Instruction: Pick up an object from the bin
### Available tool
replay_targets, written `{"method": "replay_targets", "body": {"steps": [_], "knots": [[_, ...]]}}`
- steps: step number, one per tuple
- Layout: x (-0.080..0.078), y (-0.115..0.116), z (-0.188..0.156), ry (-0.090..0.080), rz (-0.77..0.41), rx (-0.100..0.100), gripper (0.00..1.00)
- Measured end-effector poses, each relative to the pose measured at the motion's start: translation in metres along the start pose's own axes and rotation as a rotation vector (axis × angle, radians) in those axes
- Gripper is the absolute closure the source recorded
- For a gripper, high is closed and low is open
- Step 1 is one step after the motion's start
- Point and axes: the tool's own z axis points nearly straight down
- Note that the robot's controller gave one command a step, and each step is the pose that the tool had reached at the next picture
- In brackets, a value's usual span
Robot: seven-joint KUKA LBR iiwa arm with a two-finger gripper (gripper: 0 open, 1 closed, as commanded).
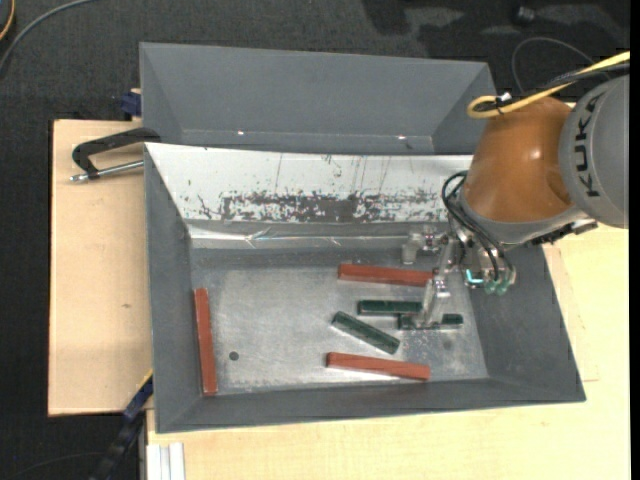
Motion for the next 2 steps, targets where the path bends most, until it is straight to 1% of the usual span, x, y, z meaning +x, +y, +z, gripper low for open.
{"method": "replay_targets", "body": {"steps": [1, 2], "knots": [[-0.0095, 0.0340, 0.0580, -0.008, 0.151, -0.002, 0.00], [-0.0105, 0.0332, 0.0554, -0.011, 0.151, -0.001, 1.00]]}}
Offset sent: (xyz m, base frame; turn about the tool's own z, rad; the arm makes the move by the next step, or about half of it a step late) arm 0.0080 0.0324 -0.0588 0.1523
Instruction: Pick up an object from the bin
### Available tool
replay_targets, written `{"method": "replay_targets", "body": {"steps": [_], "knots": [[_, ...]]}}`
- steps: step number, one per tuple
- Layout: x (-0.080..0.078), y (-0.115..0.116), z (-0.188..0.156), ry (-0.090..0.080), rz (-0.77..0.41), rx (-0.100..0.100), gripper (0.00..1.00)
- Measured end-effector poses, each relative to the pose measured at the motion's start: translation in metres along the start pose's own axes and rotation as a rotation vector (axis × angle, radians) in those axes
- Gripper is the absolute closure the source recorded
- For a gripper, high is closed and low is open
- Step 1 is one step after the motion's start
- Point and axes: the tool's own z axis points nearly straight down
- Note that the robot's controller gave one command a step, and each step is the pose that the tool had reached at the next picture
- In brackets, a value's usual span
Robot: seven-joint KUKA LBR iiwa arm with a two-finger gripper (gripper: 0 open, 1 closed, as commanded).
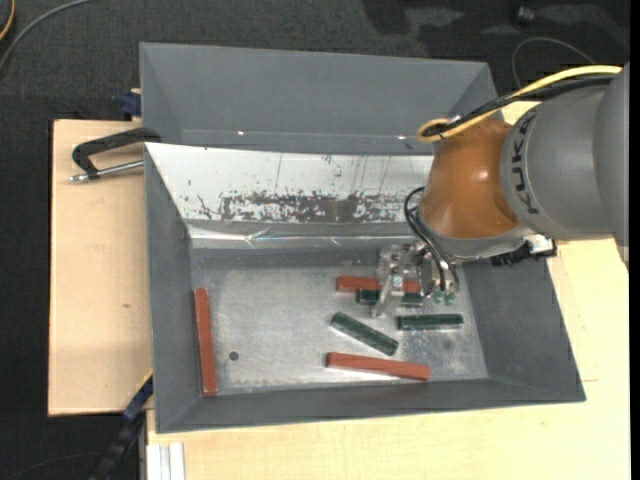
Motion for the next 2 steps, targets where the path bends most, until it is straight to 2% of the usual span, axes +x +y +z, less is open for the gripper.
{"method": "replay_targets", "body": {"steps": [1, 2], "knots": [[0.000, 0.004, -0.114, -0.010, 0.048, -0.002, 1.00], [-0.015, 0.012, -0.171, -0.009, 0.041, -0.002, 1.00]]}}
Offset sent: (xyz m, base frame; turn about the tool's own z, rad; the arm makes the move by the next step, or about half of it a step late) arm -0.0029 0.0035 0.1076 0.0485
